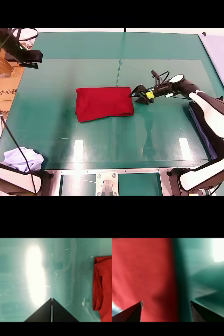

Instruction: Fold the shirts.

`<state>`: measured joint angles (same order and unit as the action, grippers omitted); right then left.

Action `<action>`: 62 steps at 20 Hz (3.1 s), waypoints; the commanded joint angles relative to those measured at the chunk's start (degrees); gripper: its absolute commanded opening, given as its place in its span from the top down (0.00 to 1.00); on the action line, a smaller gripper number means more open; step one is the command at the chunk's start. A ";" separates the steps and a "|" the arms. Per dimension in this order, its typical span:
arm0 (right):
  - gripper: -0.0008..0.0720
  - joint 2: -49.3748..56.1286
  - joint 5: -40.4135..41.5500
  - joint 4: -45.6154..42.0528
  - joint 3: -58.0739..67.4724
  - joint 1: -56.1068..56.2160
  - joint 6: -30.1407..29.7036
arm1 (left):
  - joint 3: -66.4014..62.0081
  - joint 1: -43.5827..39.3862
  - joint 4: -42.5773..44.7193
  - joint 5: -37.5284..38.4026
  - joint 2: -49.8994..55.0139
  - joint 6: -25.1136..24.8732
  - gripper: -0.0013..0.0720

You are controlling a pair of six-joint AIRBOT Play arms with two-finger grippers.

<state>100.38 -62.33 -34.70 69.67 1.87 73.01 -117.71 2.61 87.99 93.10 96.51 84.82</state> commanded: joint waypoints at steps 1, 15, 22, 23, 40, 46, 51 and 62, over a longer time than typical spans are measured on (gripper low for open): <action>0.08 3.34 1.92 10.43 -1.22 4.04 -6.03 | 0.00 0.04 -0.35 0.17 -0.02 0.35 0.95; 0.97 -17.97 -3.96 -3.96 17.66 -8.37 12.41 | 0.00 0.04 -1.90 1.44 -0.02 0.26 0.95; 0.97 -30.51 -10.23 -14.45 17.97 -40.22 21.33 | 0.00 0.04 -3.37 2.05 -0.02 0.22 0.95; 0.96 -31.30 -10.58 -14.49 17.97 -44.98 21.44 | 0.00 0.04 -3.37 2.08 -0.02 0.22 0.95; 0.60 -42.34 -19.63 -44.48 -14.60 -78.01 29.88 | 0.00 0.04 -6.29 2.54 -0.02 0.15 0.95; 0.15 -42.32 -21.90 -35.82 -12.63 -77.15 29.86 | 0.00 0.04 -7.08 3.06 -0.02 -1.42 0.95; 0.96 -42.40 -19.32 -24.02 -2.84 -57.16 25.70 | 0.09 0.04 -13.05 2.86 -1.46 -1.25 0.95; 0.96 -46.31 -2.03 -42.73 -21.33 8.37 26.45 | 58.60 -5.14 -18.14 -12.70 -38.38 1.84 0.95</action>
<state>54.72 -72.60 -73.30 53.47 -2.63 98.78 -74.22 -1.15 70.30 85.73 67.37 84.40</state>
